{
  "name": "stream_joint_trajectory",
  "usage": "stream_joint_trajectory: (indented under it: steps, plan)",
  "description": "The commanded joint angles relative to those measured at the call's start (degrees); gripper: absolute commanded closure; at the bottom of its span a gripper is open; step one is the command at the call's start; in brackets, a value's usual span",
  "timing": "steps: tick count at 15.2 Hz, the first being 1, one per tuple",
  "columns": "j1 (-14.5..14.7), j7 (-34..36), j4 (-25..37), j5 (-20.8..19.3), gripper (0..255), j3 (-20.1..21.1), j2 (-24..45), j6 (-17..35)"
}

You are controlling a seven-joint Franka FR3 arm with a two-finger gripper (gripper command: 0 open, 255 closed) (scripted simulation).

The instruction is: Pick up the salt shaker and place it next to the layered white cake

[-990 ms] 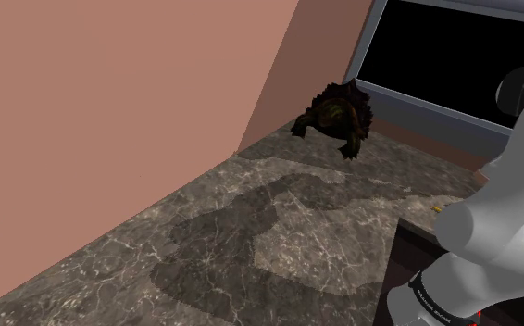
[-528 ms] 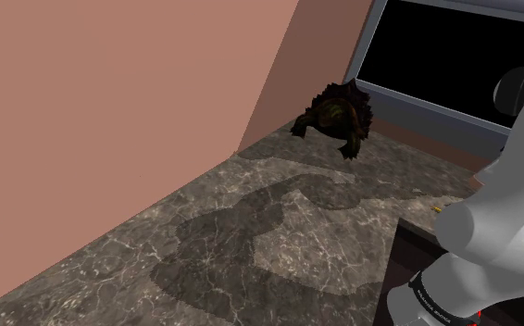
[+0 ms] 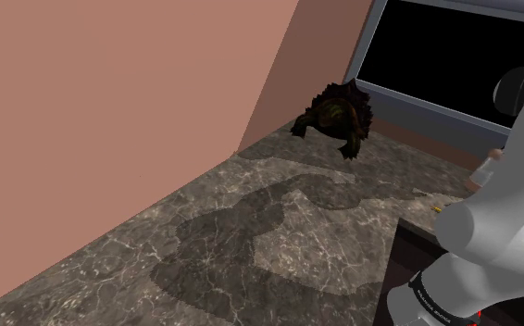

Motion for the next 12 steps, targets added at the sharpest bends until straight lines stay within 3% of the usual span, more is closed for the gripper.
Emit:
stream_joint_trajectory:
  steps: [1, 3, 7, 12]
  plan:
    - [0.0, 0.0, 0.0, 0.0, 0, 0.0, 0.0, 0.0]
    - [0.0, 0.0, 0.0, 0.0, 0, 0.0, 0.0, 0.0]
    - [-1.7, 1.0, 6.9, -0.8, 0, -0.5, -0.5, -6.9]
    - [-1.7, 1.0, 6.9, -0.8, 0, -0.5, -0.5, -6.9]
